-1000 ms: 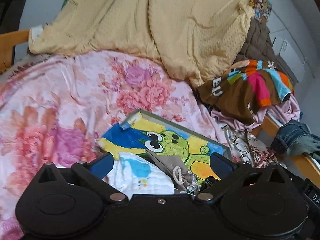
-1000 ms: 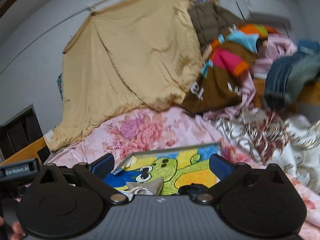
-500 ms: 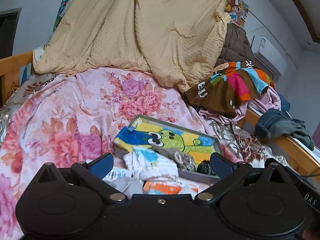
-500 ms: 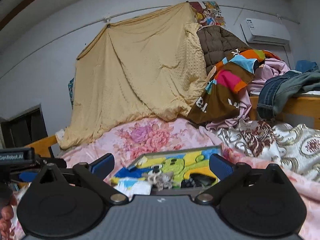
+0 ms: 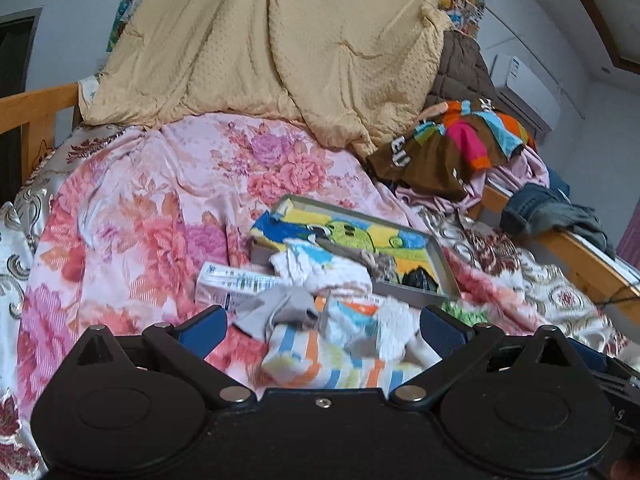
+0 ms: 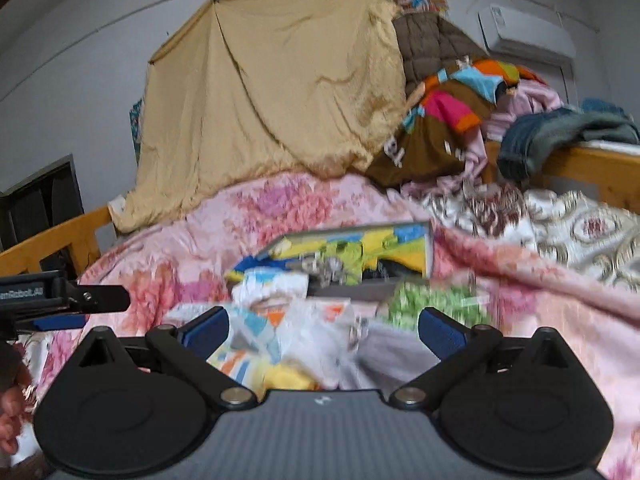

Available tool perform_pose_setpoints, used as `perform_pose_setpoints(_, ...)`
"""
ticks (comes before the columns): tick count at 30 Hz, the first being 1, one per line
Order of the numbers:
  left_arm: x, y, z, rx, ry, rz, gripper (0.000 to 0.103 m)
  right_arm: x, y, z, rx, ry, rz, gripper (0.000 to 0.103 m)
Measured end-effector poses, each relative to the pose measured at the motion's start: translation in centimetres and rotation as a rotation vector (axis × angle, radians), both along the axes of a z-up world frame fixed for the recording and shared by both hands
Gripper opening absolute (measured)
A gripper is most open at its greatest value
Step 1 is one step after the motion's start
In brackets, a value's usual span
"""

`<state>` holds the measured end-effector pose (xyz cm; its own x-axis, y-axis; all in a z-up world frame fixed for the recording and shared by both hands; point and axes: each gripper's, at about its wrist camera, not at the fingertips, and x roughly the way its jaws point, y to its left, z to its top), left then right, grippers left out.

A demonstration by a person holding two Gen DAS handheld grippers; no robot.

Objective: Organize soft objects
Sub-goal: 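Withdraw both grippers from the tray back toward the pile, then grasp the orange rubber piece with the right gripper while the left gripper reaches the striped sock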

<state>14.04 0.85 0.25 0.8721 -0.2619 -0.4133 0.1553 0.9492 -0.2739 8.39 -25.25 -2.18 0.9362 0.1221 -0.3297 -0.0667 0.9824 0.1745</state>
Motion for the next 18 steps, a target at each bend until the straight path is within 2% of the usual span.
perform_pose_setpoints(6, -0.3, 0.2, -2.2, 0.046, 0.029, -0.027, 0.102, -0.9, 0.7, -1.3, 0.033, 0.103, 0.012, 0.103)
perform_pose_setpoints(13, -0.5, 0.4, -4.4, 0.144, 0.040, -0.054, 0.102, -0.1, 1.4, -2.1, 0.002, 0.178, 0.012, 0.103)
perform_pose_setpoints(18, -0.1, 0.6, -5.2, 0.153, 0.058, -0.079, 0.102, 0.9, 1.1, -2.9, 0.026, 0.242, 0.025, 0.103)
